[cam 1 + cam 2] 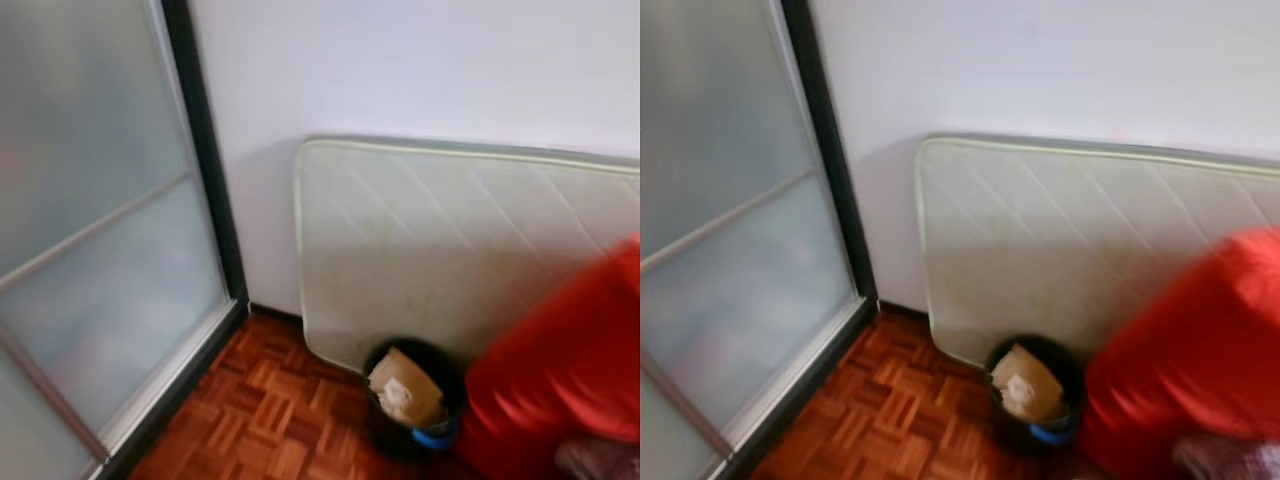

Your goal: Clean up the room

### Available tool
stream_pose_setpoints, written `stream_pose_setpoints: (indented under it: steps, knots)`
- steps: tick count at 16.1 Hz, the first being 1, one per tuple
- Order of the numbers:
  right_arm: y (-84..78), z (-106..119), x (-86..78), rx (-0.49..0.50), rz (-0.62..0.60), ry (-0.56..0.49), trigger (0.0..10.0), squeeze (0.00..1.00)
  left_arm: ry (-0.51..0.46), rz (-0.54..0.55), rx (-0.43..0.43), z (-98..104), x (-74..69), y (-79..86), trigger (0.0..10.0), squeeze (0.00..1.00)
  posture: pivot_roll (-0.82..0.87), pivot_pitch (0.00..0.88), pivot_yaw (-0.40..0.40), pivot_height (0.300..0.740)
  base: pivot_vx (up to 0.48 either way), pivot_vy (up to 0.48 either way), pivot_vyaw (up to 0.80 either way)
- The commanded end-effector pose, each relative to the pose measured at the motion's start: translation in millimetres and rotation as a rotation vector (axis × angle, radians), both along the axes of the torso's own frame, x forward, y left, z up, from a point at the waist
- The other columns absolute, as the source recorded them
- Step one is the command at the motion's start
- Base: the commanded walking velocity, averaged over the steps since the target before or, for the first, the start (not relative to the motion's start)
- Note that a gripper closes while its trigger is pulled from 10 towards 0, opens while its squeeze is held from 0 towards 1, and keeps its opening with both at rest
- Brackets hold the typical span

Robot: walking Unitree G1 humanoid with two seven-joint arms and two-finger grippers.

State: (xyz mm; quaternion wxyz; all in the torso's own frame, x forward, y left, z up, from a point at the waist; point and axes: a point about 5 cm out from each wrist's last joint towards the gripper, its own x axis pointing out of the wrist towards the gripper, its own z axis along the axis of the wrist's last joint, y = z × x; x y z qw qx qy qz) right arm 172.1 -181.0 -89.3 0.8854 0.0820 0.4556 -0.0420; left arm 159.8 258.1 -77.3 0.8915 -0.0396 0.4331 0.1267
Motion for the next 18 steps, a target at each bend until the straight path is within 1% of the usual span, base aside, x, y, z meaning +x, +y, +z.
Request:
stream_pose_setpoints:
  steps: [1,3,5,6,10,14,18]
  knots:
    - [-4.5,-1.3,-4.2,-0.005,-0.018,0.01,10.0,0.0,0.003,-0.003,0.0,0.8,1.7,0.8,10.0,0.0,-0.02,0.0,0.023,0.717,0.311,0.0,0.0]
    - [-4.5,-1.2,-3.9,-0.007,-0.007,0.009,10.0,0.0,0.0,0.002,0.006,2.9,2.0,6.6,10.0,0.0,-0.02,0.0,0.024,0.717,0.315,0.0,0.0]
    - [-4.3,-0.8,-3.2,-0.008,0.006,0.004,10.0,0.0,-0.003,0.003,0.007,3.7,2.7,8.1,10.0,0.0,-0.02,0.0,0.024,0.717,0.309,0.0,0.57]
    - [-4.3,-1.0,-3.5,-0.007,0.002,0.007,10.0,0.0,-0.003,0.002,0.007,3.7,3.1,7.8,10.0,0.0,-0.02,0.0,0.024,0.717,0.315,0.0,0.44]
    - [-4.9,-0.7,-3.5,0.001,-0.046,-0.006,10.0,0.0,-0.002,0.0,0.004,2.8,4.5,3.6,10.0,0.0,-0.02,0.0,0.024,0.717,0.31,0.0,0.0]
    - [-4.7,-0.6,-3.2,0.003,-0.055,-0.008,10.0,0.0,0.0,-0.002,0.002,2.4,4.9,1.9,10.0,0.0,-0.02,0.0,0.025,0.717,0.311,0.0,0.0]
    - [-4.6,-0.8,-3.3,0.004,-0.063,-0.006,10.0,0.0,0.0,0.001,0.004,2.9,4.4,4.2,10.0,0.0,-0.02,0.0,0.026,0.717,0.31,0.0,-0.78]
